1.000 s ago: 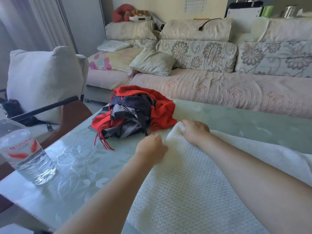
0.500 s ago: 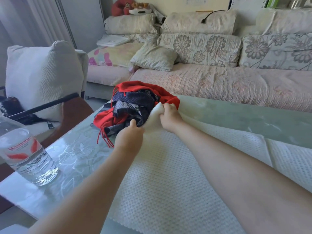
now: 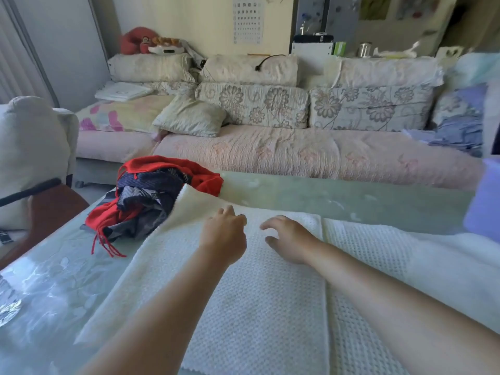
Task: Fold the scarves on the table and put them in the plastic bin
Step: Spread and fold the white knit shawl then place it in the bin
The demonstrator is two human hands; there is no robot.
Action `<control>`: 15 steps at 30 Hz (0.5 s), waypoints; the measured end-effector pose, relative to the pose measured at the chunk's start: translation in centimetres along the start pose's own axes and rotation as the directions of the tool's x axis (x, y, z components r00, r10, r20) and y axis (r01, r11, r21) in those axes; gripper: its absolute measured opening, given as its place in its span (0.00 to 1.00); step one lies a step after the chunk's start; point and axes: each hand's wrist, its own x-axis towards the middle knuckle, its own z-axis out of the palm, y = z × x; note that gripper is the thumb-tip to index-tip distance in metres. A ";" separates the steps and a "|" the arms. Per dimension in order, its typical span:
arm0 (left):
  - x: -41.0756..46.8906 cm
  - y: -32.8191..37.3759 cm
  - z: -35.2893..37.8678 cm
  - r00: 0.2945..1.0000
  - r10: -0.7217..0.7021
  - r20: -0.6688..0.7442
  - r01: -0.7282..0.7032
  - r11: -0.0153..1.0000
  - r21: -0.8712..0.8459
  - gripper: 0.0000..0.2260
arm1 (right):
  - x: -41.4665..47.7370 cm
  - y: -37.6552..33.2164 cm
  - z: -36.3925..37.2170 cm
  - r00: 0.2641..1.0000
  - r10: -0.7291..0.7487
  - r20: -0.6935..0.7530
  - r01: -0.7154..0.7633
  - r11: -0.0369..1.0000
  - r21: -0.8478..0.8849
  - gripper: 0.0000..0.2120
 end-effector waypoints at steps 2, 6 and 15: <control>-0.5 4.7 0.0 0.997 0.062 0.052 -0.058 0.996 -0.070 0.17 | -4.3 3.0 -2.3 0.996 0.080 -0.041 -0.081 0.997 0.001 0.16; -1.9 14.0 0.1 0.967 0.199 0.159 -0.169 0.968 -0.184 0.18 | -12.8 9.0 -6.6 0.962 0.232 -0.140 -0.235 0.972 -0.006 0.16; -6.0 29.1 3.2 0.822 0.481 0.304 -0.380 0.862 -0.336 0.28 | -25.2 19.4 -13.1 0.743 0.612 -0.273 -0.668 0.704 -0.240 0.30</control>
